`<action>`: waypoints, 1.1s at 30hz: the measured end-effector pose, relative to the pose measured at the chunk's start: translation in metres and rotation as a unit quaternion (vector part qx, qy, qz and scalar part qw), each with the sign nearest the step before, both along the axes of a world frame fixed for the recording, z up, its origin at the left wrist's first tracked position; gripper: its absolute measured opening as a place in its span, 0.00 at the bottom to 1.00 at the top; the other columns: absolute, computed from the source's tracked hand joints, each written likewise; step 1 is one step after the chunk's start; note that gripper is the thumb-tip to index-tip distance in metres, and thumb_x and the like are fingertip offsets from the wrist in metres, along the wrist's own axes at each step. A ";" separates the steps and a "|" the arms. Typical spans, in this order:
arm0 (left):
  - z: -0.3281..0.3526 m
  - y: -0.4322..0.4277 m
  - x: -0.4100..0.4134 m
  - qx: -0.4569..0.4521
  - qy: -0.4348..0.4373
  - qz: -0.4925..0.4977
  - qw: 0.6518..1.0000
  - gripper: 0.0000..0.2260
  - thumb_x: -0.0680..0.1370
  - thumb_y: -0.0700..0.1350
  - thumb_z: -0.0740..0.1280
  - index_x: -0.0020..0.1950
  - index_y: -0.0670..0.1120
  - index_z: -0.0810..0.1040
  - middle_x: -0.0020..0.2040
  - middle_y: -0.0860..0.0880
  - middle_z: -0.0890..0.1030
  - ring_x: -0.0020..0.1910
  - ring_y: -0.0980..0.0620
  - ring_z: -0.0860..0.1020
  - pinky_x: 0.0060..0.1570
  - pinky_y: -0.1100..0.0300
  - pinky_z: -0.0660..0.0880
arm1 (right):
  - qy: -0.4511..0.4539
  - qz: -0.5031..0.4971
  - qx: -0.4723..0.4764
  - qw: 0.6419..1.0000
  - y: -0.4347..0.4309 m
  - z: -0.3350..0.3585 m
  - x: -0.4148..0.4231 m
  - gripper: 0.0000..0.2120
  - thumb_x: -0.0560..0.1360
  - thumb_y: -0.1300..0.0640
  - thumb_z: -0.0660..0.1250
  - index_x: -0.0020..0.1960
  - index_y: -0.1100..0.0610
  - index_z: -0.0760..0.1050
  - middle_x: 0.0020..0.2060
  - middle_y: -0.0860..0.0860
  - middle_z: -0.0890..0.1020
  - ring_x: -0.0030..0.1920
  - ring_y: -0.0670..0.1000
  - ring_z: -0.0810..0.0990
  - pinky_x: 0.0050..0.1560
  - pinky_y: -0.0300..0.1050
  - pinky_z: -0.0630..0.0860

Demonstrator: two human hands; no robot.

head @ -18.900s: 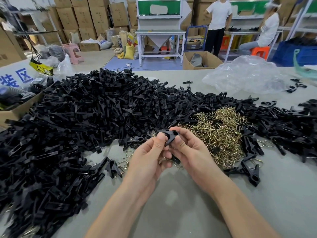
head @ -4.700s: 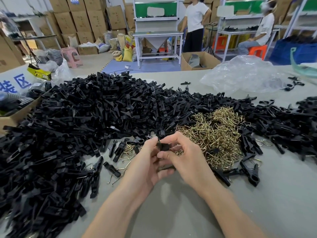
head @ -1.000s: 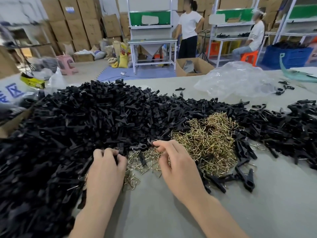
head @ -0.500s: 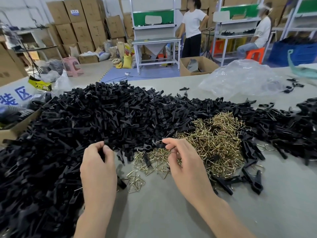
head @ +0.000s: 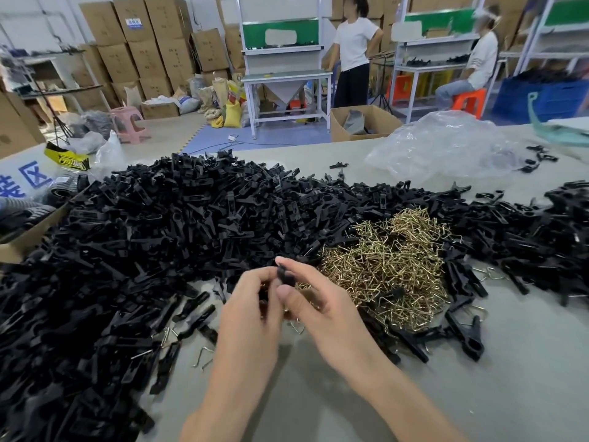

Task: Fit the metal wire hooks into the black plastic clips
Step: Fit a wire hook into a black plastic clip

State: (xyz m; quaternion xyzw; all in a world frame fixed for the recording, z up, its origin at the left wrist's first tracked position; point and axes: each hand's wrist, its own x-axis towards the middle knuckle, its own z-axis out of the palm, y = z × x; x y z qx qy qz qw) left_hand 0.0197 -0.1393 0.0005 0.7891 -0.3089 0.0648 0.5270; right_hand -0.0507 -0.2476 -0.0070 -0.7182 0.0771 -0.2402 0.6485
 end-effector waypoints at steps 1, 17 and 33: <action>-0.001 -0.002 -0.003 0.001 0.001 -0.012 1.000 0.12 0.81 0.45 0.65 0.49 0.65 0.74 0.43 0.63 0.81 0.44 0.65 0.80 0.40 0.75 0.71 | -0.010 -0.011 0.011 1.000 0.000 0.001 0.000 0.14 0.80 0.50 0.69 0.65 0.40 0.79 0.57 0.43 0.84 0.56 0.48 0.84 0.59 0.48 0.81; 0.004 -0.002 0.001 -0.205 0.293 -0.073 0.931 0.13 0.81 0.43 0.67 0.53 0.61 0.85 0.45 0.51 0.87 0.45 0.58 0.83 0.44 0.71 0.77 | -0.011 -0.028 0.269 0.963 -0.018 0.000 0.001 0.18 0.82 0.64 0.64 0.56 0.44 0.85 0.43 0.47 0.84 0.41 0.44 0.82 0.46 0.37 0.79; 0.002 -0.004 0.001 -0.179 0.254 -0.090 0.946 0.10 0.83 0.50 0.61 0.46 0.53 0.81 0.32 0.51 0.77 0.33 0.55 0.77 0.37 0.62 0.78 | -0.016 -0.093 0.143 0.985 -0.022 0.006 -0.004 0.12 0.75 0.61 0.74 0.52 0.46 0.86 0.47 0.45 0.88 0.45 0.41 0.83 0.49 0.33 0.79</action>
